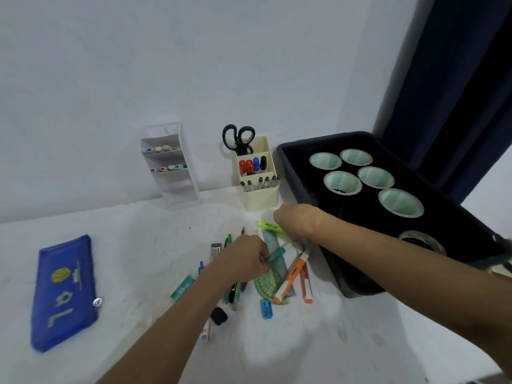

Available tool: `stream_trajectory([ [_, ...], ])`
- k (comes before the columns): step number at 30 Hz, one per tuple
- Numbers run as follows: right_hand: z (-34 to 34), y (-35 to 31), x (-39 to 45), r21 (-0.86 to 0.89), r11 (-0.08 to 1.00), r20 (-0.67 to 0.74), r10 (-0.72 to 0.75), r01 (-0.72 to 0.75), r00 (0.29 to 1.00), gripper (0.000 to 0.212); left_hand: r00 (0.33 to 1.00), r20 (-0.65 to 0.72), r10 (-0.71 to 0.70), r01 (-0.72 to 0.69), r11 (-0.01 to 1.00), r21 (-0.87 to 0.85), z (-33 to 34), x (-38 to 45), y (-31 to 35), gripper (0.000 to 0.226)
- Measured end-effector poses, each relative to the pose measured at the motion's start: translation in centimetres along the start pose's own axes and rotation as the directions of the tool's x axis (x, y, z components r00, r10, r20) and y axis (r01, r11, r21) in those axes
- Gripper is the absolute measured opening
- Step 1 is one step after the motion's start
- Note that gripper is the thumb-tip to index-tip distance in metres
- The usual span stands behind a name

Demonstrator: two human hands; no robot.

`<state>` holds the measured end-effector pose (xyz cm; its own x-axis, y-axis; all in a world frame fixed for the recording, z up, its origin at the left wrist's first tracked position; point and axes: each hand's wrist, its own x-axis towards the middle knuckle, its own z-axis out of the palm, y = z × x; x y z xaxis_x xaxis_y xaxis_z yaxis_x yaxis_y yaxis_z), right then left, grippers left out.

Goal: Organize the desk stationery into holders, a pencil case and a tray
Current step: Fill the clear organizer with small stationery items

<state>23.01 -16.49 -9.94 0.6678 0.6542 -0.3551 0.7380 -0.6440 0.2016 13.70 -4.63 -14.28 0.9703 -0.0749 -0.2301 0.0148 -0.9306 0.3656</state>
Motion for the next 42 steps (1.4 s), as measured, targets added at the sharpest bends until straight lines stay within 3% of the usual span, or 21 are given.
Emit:
stream_trajectory([
  [10,1.0,-0.1,0.7,0.063,0.998,-0.022,0.026,-0.024,0.999,0.026,0.964,-0.142,-0.223,0.226,0.974,0.002,-2.9,-1.2,-4.7,0.027],
  [14,0.7,-0.1,0.7,0.118,0.993,-0.038,-0.009,0.014,0.999,0.015,0.944,-0.127,-0.305,0.314,0.947,0.065,-3.2,-1.7,-6.4,0.026],
  [18,0.5,-0.3,1.2,0.306,0.952,-0.048,-0.012,0.027,0.999,0.016,0.941,-0.119,-0.316,0.325,0.943,0.065,-2.7,-1.5,-6.9,0.034],
  [21,0.3,-0.4,1.5,0.420,0.908,-0.004,0.005,-0.003,1.000,0.025,0.957,-0.145,-0.252,0.255,0.967,-0.001,-2.2,-0.9,-6.6,0.044],
  [23,0.1,-0.6,1.6,0.493,0.870,-0.011,-0.001,0.006,1.000,0.025,0.965,-0.159,-0.210,0.210,0.978,-0.019,-2.3,-0.8,-6.3,0.036],
  [26,-0.7,-1.1,1.7,0.587,0.806,-0.108,-0.012,0.073,0.994,0.027,0.945,-0.185,-0.270,0.273,0.962,-0.010,-3.0,-1.2,-6.8,0.022],
  [28,-1.7,-1.6,1.7,0.611,0.778,-0.205,-0.025,0.148,0.978,0.029,0.905,-0.265,-0.334,0.336,0.941,-0.040,-4.5,-2.2,-7.6,0.016],
  [30,-3.0,-2.4,2.1,0.600,0.770,-0.315,-0.022,0.218,0.949,0.029,0.845,-0.392,-0.364,0.336,0.931,-0.140,-6.6,-3.5,-8.8,0.024],
  [32,-4.5,-3.5,2.6,0.598,0.750,-0.417,-0.009,0.282,0.909,0.029,0.759,-0.534,-0.373,0.304,0.928,-0.216,-9.0,-4.8,-10.2,0.027],
  [34,-6.3,-4.6,3.5,0.585,0.738,-0.502,0.002,0.338,0.865,0.027,0.676,-0.644,-0.358,0.282,0.933,-0.223,-11.2,-5.7,-11.8,0.015],
  [40,-8.8,-7.8,7.8,0.562,0.736,-0.619,0.073,0.376,0.782,0.032,0.504,-0.796,-0.334,0.210,0.942,-0.261,-13.8,-6.4,-14.0,0.020],
  [42,-8.9,-8.6,8.6,0.565,0.730,-0.629,0.078,0.385,0.774,0.029,0.485,-0.804,-0.345,0.184,0.938,-0.292,-13.6,-6.2,-14.2,0.020],
])
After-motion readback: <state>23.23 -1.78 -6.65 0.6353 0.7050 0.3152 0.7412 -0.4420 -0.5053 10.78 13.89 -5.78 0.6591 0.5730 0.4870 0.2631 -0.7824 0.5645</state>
